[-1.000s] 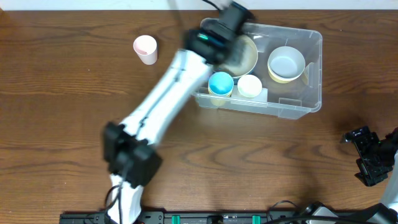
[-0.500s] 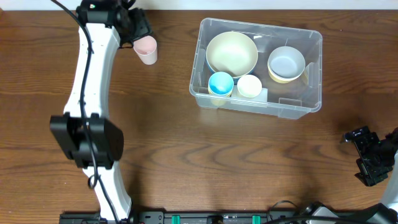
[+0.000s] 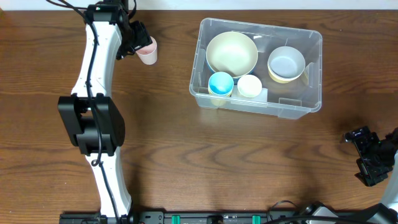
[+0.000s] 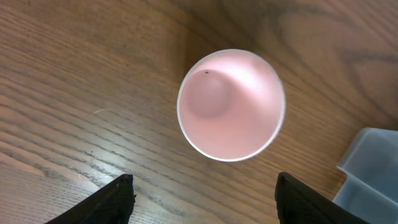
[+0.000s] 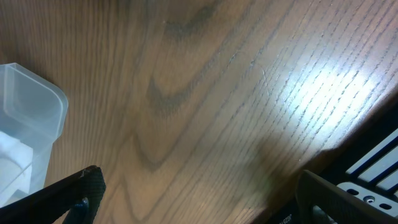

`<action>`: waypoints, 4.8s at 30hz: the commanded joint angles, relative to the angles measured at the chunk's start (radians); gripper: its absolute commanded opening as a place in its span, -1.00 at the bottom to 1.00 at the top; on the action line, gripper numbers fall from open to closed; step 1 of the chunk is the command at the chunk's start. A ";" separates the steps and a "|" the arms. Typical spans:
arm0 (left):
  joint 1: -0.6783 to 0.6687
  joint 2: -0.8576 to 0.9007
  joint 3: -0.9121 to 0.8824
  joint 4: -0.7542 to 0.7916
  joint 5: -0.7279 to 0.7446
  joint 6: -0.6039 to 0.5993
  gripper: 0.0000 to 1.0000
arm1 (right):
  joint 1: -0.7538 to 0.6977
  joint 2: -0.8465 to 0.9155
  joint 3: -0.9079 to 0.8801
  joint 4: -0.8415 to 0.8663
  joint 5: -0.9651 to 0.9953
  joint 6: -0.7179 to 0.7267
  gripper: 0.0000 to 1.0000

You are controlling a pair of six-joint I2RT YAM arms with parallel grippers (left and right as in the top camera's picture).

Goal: Pack container

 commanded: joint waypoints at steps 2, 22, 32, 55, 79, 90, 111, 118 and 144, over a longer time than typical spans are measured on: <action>0.001 0.076 0.002 -0.013 -0.014 -0.015 0.46 | -0.008 -0.012 0.000 0.002 -0.006 0.014 0.98; 0.001 0.125 -0.002 -0.040 -0.013 -0.027 -0.88 | -0.008 -0.012 0.000 0.002 -0.006 0.014 0.98; -0.001 -0.106 -0.002 -0.056 0.091 0.034 -0.89 | -0.008 -0.012 0.000 0.002 -0.006 0.014 0.99; -0.717 -0.423 -0.002 -0.014 -0.086 0.158 -0.89 | -0.008 -0.012 0.000 0.002 -0.006 0.014 0.98; -0.693 -0.112 -0.002 -0.039 -0.094 0.198 -0.89 | -0.008 -0.012 0.000 0.002 -0.006 0.014 0.98; -0.650 -0.074 -0.003 -0.034 -0.093 0.199 -0.88 | -0.008 -0.012 0.000 0.002 -0.006 0.014 0.98; -0.647 -0.074 -0.004 -0.056 -0.025 0.222 -0.88 | -0.008 -0.012 0.000 0.002 -0.006 0.014 0.98; -0.647 -0.074 -0.004 -0.064 -0.025 0.229 -0.88 | -0.008 -0.012 0.000 0.002 -0.006 0.014 0.98; -0.644 -0.078 0.014 -0.066 -0.025 0.248 0.07 | -0.008 -0.012 0.000 0.002 -0.006 0.014 0.98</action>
